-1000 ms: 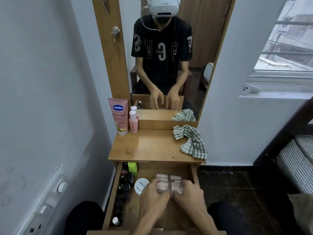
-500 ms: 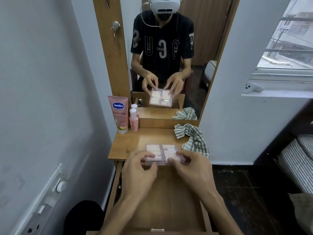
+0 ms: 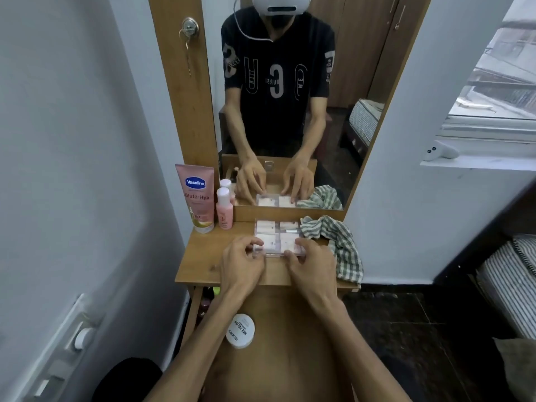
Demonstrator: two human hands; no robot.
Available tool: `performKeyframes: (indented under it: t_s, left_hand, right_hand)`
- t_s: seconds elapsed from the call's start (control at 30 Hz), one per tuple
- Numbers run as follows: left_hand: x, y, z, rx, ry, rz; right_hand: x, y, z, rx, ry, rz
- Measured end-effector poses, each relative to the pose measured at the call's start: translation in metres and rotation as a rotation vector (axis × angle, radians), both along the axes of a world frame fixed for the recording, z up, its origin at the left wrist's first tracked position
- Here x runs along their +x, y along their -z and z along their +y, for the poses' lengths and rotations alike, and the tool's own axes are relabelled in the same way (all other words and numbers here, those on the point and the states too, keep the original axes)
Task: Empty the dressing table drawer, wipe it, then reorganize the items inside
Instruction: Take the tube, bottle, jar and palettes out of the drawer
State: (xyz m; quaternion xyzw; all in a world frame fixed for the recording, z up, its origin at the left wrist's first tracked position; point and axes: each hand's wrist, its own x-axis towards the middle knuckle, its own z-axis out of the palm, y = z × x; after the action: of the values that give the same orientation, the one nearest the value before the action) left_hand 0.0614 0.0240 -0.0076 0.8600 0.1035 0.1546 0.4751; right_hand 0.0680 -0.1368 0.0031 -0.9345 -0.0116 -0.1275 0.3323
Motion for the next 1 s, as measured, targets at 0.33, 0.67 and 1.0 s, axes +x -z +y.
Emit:
performKeyframes:
  t_s: [0.33, 0.67, 1.0]
  left_hand:
    - [-0.046, -0.005, 0.016, -0.166, -0.118, -0.126]
    - [-0.11, 0.002, 0.056, -0.253, -0.294, -0.111]
    - [-0.112, -0.007, 0.06, -0.217, -0.259, -0.135]
  right_hand:
    - [-0.083, 0.014, 0.026, -0.002, -0.166, -0.228]
    - [-0.096, 0.067, 0.079, -0.295, -0.353, 0.375]
    - [-0.091, 0.001, 0.06, -0.104, -0.339, 0.117]
